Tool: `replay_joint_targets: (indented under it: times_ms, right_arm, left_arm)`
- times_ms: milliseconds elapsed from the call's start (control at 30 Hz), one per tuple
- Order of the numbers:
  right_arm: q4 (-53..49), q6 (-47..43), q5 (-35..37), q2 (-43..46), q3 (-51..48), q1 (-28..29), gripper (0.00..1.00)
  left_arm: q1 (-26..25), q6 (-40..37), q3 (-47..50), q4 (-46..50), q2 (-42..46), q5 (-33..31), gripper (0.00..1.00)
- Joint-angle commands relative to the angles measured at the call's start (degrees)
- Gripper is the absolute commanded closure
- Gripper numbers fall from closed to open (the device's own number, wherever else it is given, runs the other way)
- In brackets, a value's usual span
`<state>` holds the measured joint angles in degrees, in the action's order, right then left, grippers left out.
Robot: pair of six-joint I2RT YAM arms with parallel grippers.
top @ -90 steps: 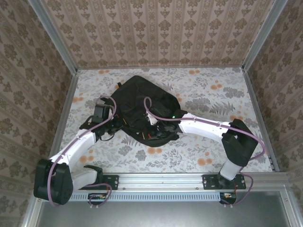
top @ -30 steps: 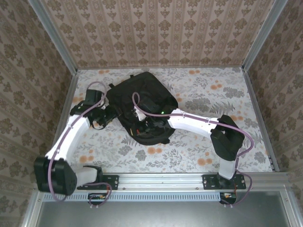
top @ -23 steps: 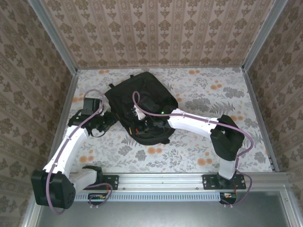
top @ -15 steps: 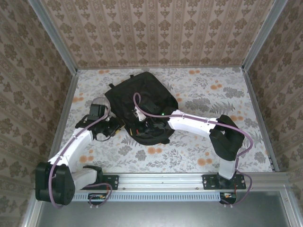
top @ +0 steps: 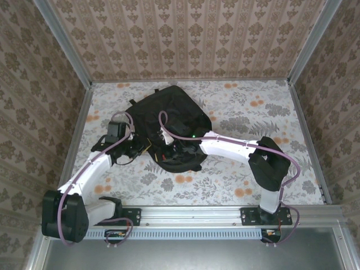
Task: Pack the student bag
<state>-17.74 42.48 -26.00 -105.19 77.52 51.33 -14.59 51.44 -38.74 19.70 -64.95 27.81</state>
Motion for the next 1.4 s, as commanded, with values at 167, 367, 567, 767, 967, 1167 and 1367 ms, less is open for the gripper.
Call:
replay_joint_targets:
  times_ms: [167,367,567,767,967,1167,1367]
  right_arm:
    - [0.2,0.8,-1.4,1.2,-0.3,-0.4,1.00]
    - [0.8,0.9,-1.8,0.9,-0.3,-0.7,1.00]
    - [1.3,1.2,-2.0,0.8,-0.5,-0.7,1.00]
    - [2.1,1.7,-2.1,1.1,-1.2,-0.7,1.00]
    - [2.4,1.8,-2.4,1.2,-2.1,-0.8,1.00]
    - [2.1,1.5,-2.2,2.5,-3.7,-0.9,1.00]
    - [2.5,1.7,-2.1,3.5,-5.0,-1.0,1.00]
  left_arm:
    - [-0.4,-0.6,-1.1,2.3,2.0,1.4,0.67]
    - [-2.0,0.3,-0.1,2.1,1.9,0.6,0.69]
    - [-3.2,-0.1,-0.5,2.0,0.2,-0.6,0.70]
    - [-3.4,-0.7,0.7,2.8,0.6,-1.6,0.76]
    - [-3.5,-1.2,1.7,3.8,2.3,-2.9,0.77]
    - [-3.9,-1.3,2.2,4.2,2.5,-3.0,0.77]
    - [-4.6,-1.0,3.0,4.6,3.8,-3.8,0.77]
